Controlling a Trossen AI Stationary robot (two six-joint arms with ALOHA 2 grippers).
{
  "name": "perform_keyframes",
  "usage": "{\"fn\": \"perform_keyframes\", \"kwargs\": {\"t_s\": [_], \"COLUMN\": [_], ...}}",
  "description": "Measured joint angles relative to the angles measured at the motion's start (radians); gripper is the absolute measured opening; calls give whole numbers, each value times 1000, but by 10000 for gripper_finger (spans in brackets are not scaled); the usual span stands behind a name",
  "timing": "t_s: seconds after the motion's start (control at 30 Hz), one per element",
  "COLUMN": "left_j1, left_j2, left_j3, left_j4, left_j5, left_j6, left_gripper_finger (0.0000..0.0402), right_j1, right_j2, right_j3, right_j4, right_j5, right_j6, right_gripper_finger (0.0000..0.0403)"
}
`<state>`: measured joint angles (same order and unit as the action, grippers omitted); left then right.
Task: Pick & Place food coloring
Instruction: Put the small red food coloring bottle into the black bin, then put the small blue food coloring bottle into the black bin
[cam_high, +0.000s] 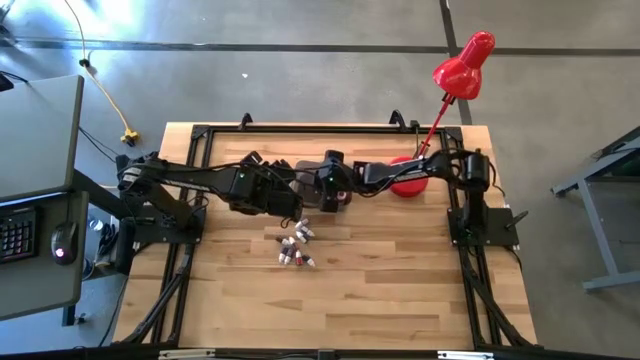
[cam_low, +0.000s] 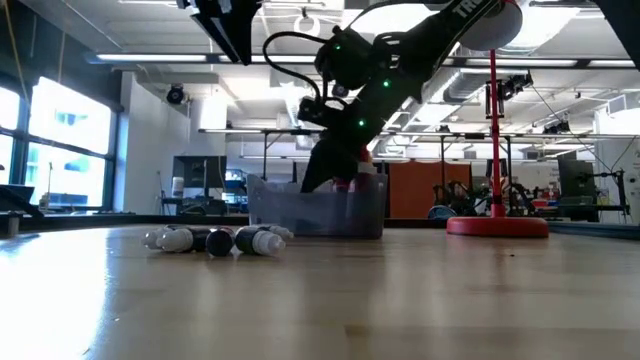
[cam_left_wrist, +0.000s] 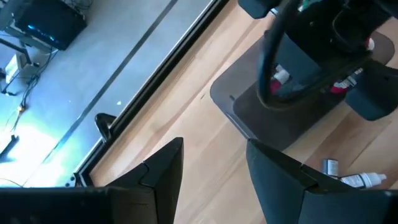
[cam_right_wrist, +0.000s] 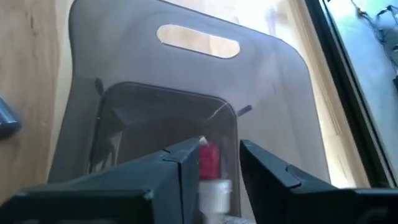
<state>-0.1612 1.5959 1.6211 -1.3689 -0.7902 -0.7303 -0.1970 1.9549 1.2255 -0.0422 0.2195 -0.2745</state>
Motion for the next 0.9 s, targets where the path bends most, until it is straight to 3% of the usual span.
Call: {"fn": "perform_keyframes", "kwargs": {"t_s": [0.33, 0.57, 0.77, 0.9], "left_j1": [-2, -3, -3, -3], "left_j2": [0, -6, -111, -177], "left_j3": [0, -5, -76, -221], "left_j4": [-9, -211, -203, -82], "left_j5": [50, 124, 184, 239], "left_j6": [0, -77, -78, -79], "left_gripper_finger": [172, 172, 172, 172], "right_j1": [7, 79, 166, 231], "right_j2": [-8, -96, -180, -243], "right_j3": [0, 75, 101, 103], "right_j4": [0, -83, -206, -304], "right_j5": [-10, -26, -24, -1], "right_j6": [-53, -56, -74, -75], "right_gripper_finger": [162, 156, 154, 154]}}
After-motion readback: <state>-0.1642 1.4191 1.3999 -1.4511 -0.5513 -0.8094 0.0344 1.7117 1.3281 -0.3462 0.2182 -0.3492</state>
